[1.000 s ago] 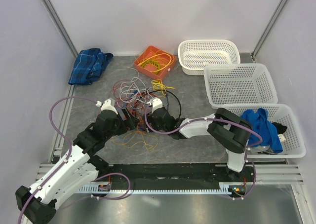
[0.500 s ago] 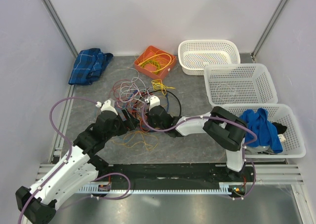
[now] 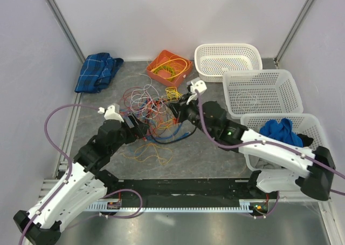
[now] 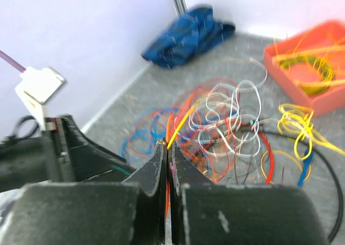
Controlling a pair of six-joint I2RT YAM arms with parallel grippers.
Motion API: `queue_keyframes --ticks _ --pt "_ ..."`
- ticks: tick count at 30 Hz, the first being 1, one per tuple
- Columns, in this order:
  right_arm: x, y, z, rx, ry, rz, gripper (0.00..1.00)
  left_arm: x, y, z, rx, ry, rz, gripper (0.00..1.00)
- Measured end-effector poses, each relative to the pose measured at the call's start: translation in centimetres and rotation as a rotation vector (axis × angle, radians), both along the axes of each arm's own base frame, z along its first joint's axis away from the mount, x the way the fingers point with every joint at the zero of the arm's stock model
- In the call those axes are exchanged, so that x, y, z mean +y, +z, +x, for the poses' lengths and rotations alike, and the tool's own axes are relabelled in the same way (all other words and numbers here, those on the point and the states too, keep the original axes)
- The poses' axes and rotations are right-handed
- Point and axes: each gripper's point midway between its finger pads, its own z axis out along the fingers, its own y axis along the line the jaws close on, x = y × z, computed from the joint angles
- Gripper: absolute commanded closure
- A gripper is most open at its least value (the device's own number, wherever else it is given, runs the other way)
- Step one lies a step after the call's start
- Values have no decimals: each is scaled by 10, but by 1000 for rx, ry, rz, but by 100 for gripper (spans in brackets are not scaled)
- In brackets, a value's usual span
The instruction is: Untangle the cables
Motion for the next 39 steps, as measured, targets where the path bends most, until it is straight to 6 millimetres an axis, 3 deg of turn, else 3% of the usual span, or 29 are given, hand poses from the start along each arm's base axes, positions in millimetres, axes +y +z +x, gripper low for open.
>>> queue_keyframes --ticks 3,7,14,18,27,35,39 --pt "-17 28 -10 -34 -1 38 100 2 12 4 -37 8 6 7" --pt "-34 39 -20 -40 -4 37 100 -1 28 10 -101 -2 -4 8" --pt "-47 36 -28 -26 -3 17 100 -22 72 18 -291 -82 -126 8" --pt "-50 28 -30 -12 -2 1 100 -36 86 23 -342 -133 -174 10" --pt "-61 34 -38 -11 1 19 100 -79 77 30 -342 -340 -162 12" --pt "-63 34 -41 -6 5 24 100 -101 101 21 -442 -496 -197 15" --pt "-63 34 -41 -2 9 28 100 -112 99 24 -437 -549 -191 22"
